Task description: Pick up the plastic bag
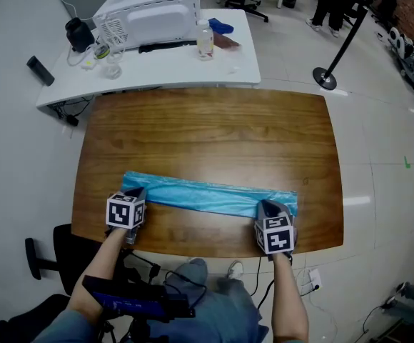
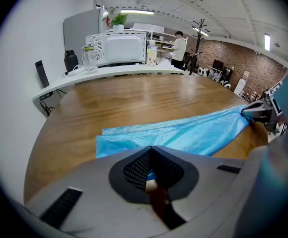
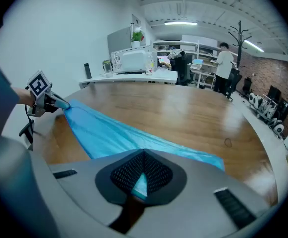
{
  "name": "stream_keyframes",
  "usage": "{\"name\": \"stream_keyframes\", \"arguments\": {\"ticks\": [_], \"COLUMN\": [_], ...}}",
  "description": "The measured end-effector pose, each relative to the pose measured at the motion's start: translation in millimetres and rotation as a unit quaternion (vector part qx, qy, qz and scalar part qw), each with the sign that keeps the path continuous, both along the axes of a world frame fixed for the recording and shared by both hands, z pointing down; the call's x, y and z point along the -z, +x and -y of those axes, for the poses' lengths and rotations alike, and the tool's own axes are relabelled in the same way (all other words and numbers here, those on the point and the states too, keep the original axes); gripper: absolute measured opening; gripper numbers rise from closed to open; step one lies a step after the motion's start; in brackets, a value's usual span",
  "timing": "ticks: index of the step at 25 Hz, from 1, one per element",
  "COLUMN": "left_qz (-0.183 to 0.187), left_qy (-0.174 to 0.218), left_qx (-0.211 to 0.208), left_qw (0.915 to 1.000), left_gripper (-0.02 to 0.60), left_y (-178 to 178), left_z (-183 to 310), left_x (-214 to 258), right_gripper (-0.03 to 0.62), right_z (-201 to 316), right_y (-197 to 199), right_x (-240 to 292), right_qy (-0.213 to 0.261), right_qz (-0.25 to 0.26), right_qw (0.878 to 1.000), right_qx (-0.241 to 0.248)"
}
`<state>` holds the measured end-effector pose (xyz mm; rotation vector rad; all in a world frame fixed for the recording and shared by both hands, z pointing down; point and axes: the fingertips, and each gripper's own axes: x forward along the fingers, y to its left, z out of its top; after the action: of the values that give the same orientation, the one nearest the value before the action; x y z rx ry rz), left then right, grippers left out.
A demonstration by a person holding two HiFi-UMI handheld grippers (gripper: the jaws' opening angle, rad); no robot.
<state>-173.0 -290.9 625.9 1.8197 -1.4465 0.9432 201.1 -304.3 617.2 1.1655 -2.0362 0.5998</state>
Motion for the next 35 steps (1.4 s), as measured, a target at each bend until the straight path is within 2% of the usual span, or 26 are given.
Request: {"name": "stream_keyframes", "arguments": {"ticks": [12, 30, 35], "left_qz": [0.004, 0.018, 0.005], "left_qy": [0.002, 0.014, 0.054], "left_qx": [0.050, 0.065, 0.078], "left_qw": [0.9988, 0.9977, 0.9955], "left_gripper": [0.008, 0.008, 0.006], "left_y": [1, 7, 11], "left_z": [-47, -75, -69], "left_x": [0, 0, 21], "right_gripper": [0.003, 0.003, 0.003], "right_z": [-10, -26, -21], "right_y": [1, 2, 1], "right_x": [-1, 0, 21], "right_qy": [0.007, 0.019, 0.049], "right_qz": [0.005, 0.005, 0.017], "right_qw": [0.999, 0.998, 0.997], "right_qx": [0.042, 0.058, 0.055]}}
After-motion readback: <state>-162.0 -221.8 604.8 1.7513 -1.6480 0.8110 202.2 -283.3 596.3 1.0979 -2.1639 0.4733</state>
